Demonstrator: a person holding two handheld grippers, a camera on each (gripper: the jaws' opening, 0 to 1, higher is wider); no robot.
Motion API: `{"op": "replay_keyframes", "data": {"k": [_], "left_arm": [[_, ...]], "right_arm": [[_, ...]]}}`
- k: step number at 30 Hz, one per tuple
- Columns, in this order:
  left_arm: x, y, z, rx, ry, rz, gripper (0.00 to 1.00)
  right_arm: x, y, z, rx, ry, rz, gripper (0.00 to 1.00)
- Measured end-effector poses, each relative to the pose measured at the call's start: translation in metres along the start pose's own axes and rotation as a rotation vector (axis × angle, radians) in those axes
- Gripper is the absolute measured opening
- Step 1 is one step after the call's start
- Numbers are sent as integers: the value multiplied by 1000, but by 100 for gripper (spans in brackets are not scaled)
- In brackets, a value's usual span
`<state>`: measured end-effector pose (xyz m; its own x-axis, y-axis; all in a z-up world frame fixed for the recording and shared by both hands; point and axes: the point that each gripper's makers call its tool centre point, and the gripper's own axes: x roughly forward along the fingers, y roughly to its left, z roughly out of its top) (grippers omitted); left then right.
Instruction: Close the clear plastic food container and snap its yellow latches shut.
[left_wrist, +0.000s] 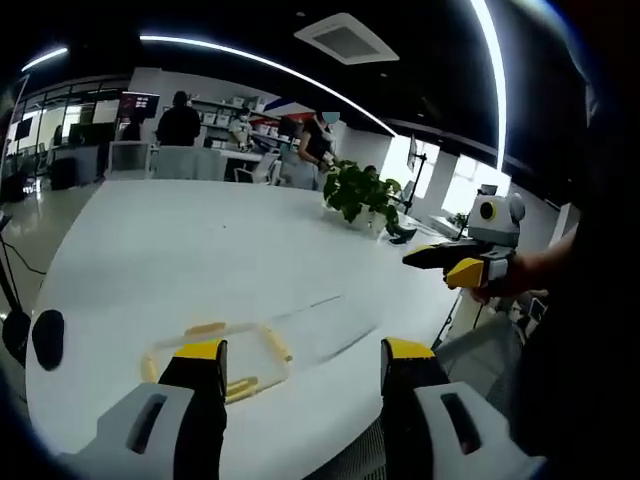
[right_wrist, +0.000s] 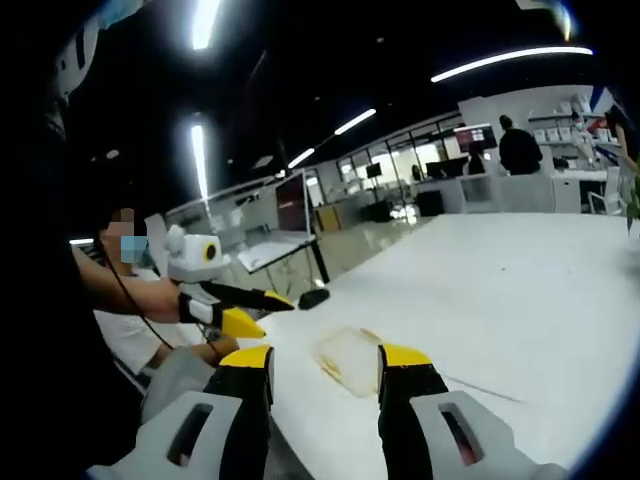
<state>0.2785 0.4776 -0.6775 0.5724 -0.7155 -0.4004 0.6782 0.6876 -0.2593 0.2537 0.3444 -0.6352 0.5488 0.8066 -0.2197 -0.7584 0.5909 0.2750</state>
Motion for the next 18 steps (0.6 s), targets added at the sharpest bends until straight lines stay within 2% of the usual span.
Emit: {"op": "replay_keyframes", "data": {"k": [7,12,18], "left_arm": [[-1,15,-10,0,24,11,61],[-2,18,-14,6,46,-1,61],[-3,23,-17,33,72,-26,58]], "right_arm": [[11,-6,-3,-26,28,-7,39],[17,-7,-3,-17,27,-11,39],[24,-9,-11,-19,54,-22,39]]}}
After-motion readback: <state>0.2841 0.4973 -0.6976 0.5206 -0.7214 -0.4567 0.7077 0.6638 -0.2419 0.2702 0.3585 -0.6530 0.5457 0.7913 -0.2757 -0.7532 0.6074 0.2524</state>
